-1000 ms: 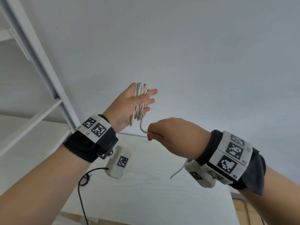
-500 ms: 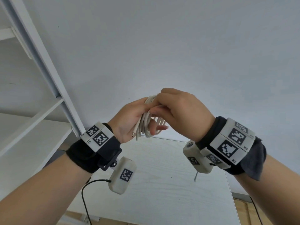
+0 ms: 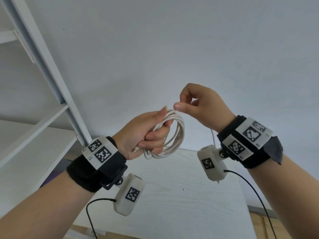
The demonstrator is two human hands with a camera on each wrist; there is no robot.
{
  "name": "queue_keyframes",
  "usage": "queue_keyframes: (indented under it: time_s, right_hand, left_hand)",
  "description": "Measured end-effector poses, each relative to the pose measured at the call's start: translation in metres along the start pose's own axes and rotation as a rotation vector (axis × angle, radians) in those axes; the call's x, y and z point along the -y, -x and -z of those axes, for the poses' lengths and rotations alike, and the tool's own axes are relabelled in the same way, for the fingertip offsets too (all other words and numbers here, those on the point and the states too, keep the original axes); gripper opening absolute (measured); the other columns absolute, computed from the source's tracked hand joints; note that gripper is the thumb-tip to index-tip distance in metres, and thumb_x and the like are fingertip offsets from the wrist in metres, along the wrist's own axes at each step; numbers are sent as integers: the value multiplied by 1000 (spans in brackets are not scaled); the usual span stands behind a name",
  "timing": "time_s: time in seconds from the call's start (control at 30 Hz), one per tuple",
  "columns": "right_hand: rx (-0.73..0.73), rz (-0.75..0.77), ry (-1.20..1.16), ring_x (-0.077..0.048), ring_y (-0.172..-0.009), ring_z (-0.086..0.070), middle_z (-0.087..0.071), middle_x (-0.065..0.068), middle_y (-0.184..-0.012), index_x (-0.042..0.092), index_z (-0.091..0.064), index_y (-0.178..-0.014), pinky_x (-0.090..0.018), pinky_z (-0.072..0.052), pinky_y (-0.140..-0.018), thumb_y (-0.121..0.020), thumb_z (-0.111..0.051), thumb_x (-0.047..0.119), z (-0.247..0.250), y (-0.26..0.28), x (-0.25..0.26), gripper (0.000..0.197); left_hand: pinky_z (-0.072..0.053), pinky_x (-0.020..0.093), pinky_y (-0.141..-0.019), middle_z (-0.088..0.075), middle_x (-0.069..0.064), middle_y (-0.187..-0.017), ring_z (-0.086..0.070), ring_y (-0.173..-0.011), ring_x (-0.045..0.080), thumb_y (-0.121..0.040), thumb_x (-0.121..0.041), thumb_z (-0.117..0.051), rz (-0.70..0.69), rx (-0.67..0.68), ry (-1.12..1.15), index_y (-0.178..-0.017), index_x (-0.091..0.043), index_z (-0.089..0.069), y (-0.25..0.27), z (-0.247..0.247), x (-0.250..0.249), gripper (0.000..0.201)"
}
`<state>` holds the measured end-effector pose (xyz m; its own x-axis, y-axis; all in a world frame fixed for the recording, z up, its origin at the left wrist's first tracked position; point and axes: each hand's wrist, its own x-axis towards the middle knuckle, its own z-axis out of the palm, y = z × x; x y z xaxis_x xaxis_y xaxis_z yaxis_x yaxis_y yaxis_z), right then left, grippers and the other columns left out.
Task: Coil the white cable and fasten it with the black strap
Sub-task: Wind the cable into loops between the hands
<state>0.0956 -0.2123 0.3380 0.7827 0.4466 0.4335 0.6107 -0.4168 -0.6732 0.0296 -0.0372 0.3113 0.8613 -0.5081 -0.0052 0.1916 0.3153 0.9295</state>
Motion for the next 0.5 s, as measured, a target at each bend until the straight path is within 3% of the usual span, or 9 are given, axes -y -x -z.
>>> queue_keyframes:
  time_s: [0.13, 0.23, 0.3, 0.4, 0.5]
  right_hand:
    - [-22, -90, -97, 1, -46, -44, -49, 13, -56, 14, -52, -67, -9, -35, -51, -84, -61, 29, 0, 3, -19, 25]
    - [-23, -123, -145, -1, -43, -39, -47, 13, -49, 17, -47, -63, -10, -34, -48, -90, -52, 29, -6, 9, -30, 30]
    - [-31, -139, -130, -1, -45, -39, -48, 10, -55, 18, -47, -63, -12, -34, -49, -93, -47, 28, -10, 13, -38, 31]
    - [-25, -156, -36, -3, -50, -40, -48, 6, -57, 22, -51, -64, -18, -35, -55, -93, -44, 24, -16, 27, -52, 30]
    - [46, -138, 73, -5, -53, -42, -48, 9, -56, 28, -55, -73, -22, -38, -57, -93, -44, 24, -24, 52, -63, 23]
  left_hand:
    - [-26, 16, -36, -31, -13, -34, -22, -24, -1, -89, -42, -38, -19, -7, 47, -70, -15, -51, 2, 3, -1, 35]
    - [-31, 15, -35, -26, -11, -33, -25, -23, -1, -89, -42, -41, -28, 21, 197, -70, -16, -53, 0, 8, -8, 35]
    - [-36, 16, -35, -22, -8, -38, -23, -24, 4, -91, -40, -41, -60, 104, 345, -73, -14, -55, -2, 13, -15, 35]
    - [-40, 22, -44, -30, -5, -45, -29, -32, 8, -97, -36, -37, -122, 278, 625, -83, -7, -52, -6, 27, -31, 35]
    - [-40, 23, -47, -33, -3, -44, -30, -34, 8, -100, -38, -32, -211, 203, 694, -83, -5, -51, -9, 42, -49, 41]
